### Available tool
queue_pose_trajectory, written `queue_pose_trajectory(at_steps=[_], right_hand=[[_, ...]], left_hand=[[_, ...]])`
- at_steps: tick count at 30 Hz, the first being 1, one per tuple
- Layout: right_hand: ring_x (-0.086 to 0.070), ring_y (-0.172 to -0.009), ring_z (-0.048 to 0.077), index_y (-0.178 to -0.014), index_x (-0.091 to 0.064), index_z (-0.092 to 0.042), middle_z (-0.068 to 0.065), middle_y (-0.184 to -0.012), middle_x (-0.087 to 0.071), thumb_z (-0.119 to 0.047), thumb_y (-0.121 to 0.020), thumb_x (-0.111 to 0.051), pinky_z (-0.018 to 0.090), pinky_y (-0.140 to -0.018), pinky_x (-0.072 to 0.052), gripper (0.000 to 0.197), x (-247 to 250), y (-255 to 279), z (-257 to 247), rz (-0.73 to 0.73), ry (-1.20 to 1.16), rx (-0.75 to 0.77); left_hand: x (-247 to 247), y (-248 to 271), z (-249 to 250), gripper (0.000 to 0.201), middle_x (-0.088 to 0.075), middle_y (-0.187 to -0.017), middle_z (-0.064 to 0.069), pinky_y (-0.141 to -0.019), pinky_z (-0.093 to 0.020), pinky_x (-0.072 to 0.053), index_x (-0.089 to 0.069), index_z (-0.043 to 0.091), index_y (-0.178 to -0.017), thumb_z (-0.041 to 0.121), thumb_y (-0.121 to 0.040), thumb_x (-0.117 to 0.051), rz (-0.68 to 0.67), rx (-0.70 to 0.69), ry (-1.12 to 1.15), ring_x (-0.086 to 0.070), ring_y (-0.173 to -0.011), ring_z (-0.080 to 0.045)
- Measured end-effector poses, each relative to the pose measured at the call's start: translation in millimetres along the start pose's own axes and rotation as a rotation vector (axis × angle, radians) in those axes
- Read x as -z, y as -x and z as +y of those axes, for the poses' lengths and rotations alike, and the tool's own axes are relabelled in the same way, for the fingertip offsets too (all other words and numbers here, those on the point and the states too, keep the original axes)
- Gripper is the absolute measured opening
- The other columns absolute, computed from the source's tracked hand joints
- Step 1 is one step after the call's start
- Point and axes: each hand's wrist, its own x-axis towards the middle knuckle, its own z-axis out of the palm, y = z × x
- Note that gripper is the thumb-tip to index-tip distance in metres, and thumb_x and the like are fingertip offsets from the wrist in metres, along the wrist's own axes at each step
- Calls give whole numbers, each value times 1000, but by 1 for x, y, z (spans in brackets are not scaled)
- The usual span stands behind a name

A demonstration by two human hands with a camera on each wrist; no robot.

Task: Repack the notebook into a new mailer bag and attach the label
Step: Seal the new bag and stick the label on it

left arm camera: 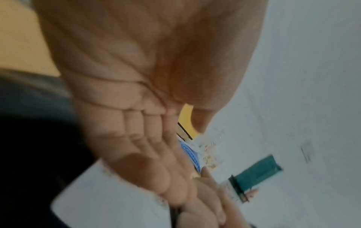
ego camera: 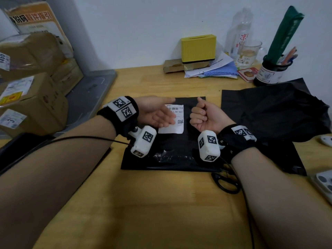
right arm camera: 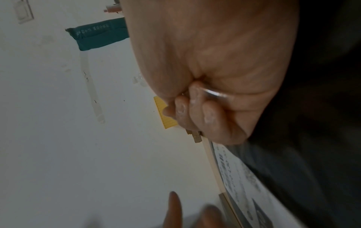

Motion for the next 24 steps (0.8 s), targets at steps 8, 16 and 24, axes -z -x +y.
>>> queue_pose_trajectory(at_steps=[8,16,24], right_hand=[[-24,-36,9,-51,-48,-20,-6,-44,-30,-40,-107,-39,23,-41,-21,61,0,-1,-1,0,-12,5],[-24,-35,9,-50,-48,-19,-6,-44,-29,-40,-106,-40,23,-38,-23,60,1,-1,-1,4,-55,17],[-25,-35,9,-49,-49,-19,-6,-44,-30,-40,-106,-40,23,-38,-24,61,0,1,-2,-13,-47,-3]], left_hand=[[-15,-28,-13,53,-70,-112,-26,-74,-32,-63,-52,-14,-128,33,-106,-42,54,-174,607,-73,-96,-29],[-28,-16,-12,45,-75,-100,-21,-73,-31,-63,-59,-10,-113,33,-105,-46,-19,-88,440,-76,-84,-24],[-49,-1,-20,49,-76,-92,-20,-70,-29,-63,-62,-8,-110,36,-106,-43,0,-84,257,-76,-80,-23]])
